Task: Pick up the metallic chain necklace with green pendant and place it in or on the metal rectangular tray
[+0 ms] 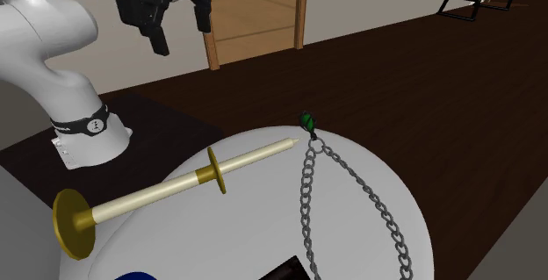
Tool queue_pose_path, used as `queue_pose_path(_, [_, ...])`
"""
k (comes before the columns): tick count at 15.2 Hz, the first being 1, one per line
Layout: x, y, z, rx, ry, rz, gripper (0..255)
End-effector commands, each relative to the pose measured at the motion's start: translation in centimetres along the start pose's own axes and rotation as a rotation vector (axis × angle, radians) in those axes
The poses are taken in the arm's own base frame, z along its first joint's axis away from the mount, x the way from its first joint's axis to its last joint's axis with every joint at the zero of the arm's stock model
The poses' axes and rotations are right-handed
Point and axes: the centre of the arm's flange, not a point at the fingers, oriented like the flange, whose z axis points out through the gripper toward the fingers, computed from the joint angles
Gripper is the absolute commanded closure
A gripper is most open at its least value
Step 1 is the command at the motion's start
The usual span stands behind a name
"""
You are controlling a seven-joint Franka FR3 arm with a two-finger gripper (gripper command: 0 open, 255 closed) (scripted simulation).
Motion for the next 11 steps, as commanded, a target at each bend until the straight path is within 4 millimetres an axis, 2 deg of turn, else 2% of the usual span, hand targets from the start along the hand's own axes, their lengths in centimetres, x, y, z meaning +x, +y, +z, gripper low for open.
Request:
queue_pose_path(1, [2.7,0.1,1.0,-0.001,0.002,0.007,0])
queue_pose_path(11, [15.0,-0.1,5.5,-0.007,0.004,0.041,0])
